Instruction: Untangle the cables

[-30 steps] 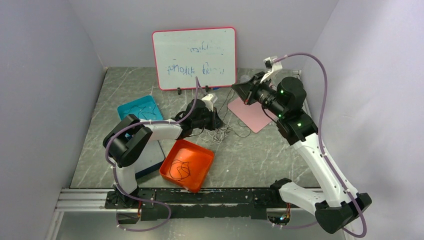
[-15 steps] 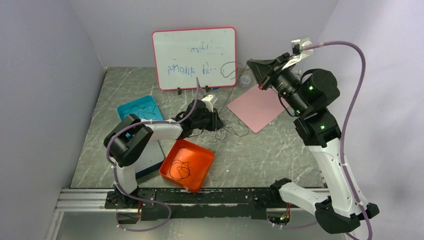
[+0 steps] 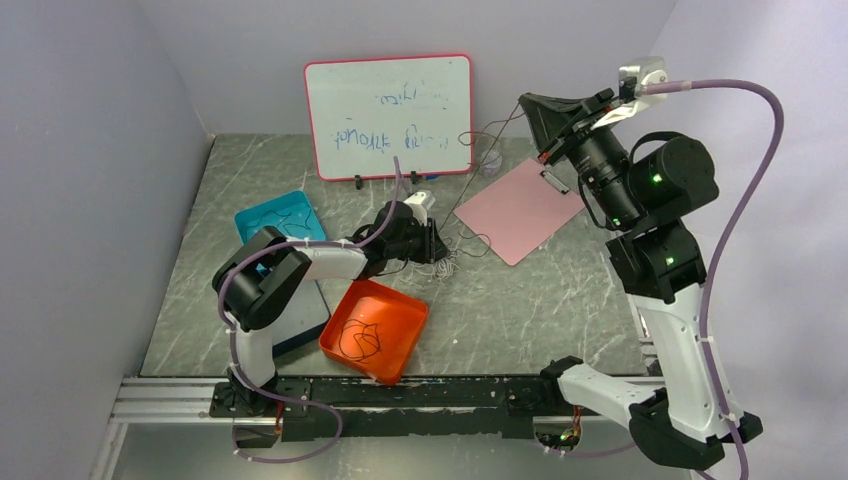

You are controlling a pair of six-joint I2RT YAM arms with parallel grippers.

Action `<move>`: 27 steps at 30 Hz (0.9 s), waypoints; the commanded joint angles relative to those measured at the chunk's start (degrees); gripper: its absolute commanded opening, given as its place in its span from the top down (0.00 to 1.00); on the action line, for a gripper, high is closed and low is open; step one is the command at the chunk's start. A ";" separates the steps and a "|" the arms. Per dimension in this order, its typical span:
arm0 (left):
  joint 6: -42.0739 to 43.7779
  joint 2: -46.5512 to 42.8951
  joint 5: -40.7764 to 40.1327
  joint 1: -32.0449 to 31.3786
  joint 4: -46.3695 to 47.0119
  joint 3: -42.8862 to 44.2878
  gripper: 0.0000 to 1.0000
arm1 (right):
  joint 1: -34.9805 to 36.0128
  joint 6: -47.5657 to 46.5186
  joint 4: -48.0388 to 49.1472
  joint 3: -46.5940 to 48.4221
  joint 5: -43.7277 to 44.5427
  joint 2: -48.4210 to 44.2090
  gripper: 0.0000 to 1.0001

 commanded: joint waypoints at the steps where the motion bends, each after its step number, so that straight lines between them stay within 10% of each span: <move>1: -0.35 1.79 -1.74 -0.37 -0.66 -0.63 0.70 | -0.33 -2.53 7.75 4.07 5.27 -2.31 1.00; 27: 0.65 -0.10 -3.75 -0.36 -2.11 -2.66 0.58 | -0.33 -11.77 10.09 7.46 26.60 -6.27 1.00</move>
